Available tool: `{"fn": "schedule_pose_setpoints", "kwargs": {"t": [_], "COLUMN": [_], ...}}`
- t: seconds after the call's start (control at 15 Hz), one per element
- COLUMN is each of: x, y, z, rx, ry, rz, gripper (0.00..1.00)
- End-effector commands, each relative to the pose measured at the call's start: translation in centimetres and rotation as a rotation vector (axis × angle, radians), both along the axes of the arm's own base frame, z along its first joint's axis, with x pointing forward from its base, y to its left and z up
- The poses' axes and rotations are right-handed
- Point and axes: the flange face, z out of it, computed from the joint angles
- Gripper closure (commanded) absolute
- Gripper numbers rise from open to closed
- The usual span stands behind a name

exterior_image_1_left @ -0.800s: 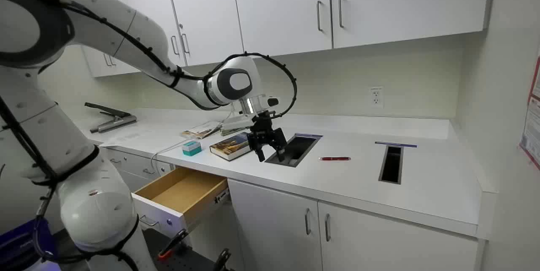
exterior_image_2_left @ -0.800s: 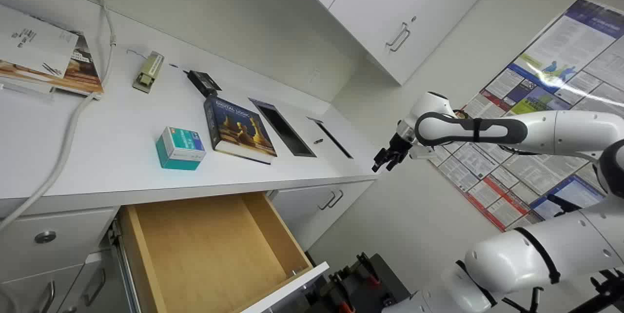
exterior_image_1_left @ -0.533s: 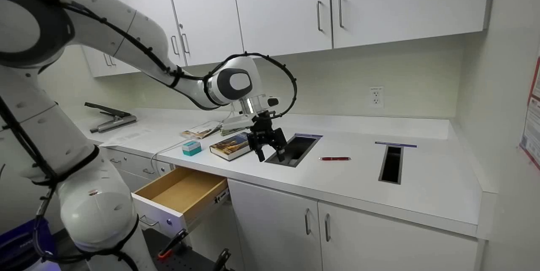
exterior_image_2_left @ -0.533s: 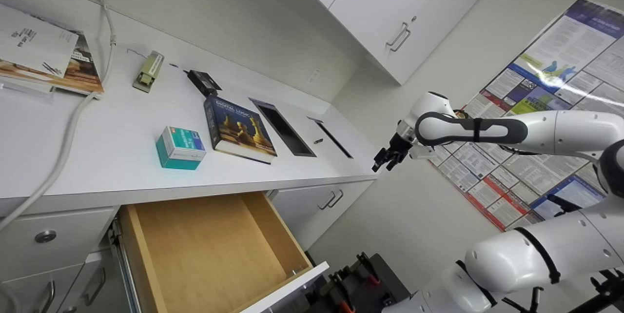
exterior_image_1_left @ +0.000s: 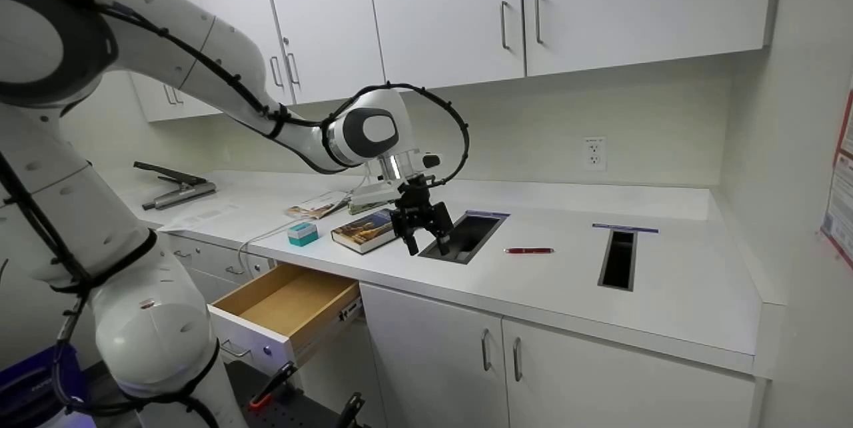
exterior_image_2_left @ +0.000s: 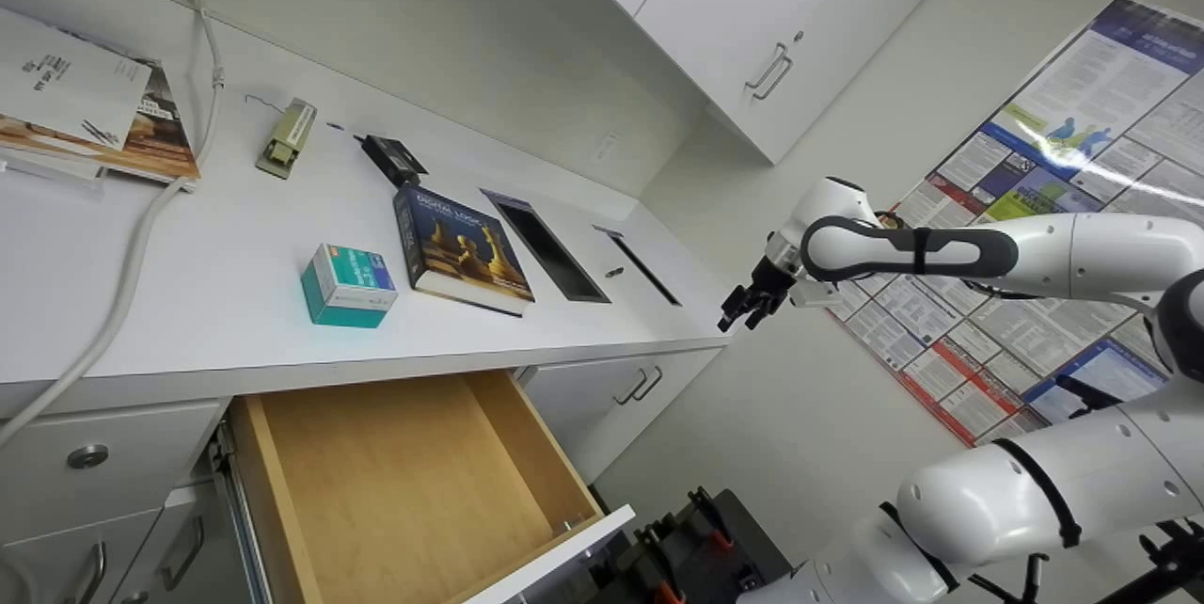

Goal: Close the drawer

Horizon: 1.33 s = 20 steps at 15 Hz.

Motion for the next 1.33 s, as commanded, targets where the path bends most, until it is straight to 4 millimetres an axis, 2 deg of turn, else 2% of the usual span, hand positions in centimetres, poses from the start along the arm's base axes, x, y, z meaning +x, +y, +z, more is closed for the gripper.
{"fn": "schedule_pose_setpoints", "kwargs": {"t": [0.0,0.07,0.27,0.6,0.93,1.0,1.07,1.13,1.27], "x": [0.0,0.0,-0.7,-2.6,-6.3,-6.9,-5.1,-5.7,-6.3], "y": [0.0,0.4,4.4,13.6,23.1,24.1,22.9,23.9,24.5], "z": [0.0,0.0,0.0,-1.4,-2.5,-2.6,-2.9,-3.0,-2.9], "rx": [0.0,0.003,0.024,0.081,0.146,0.13,0.128,0.123,0.117], "ry": [0.001,0.006,0.021,0.08,0.131,0.144,0.129,0.134,0.136], "rz": [0.0,0.022,0.173,0.466,0.745,0.791,0.713,0.747,0.773], "gripper": [0.0,0.0,0.0,0.0,0.0,0.0,0.0,0.0,0.0]}}
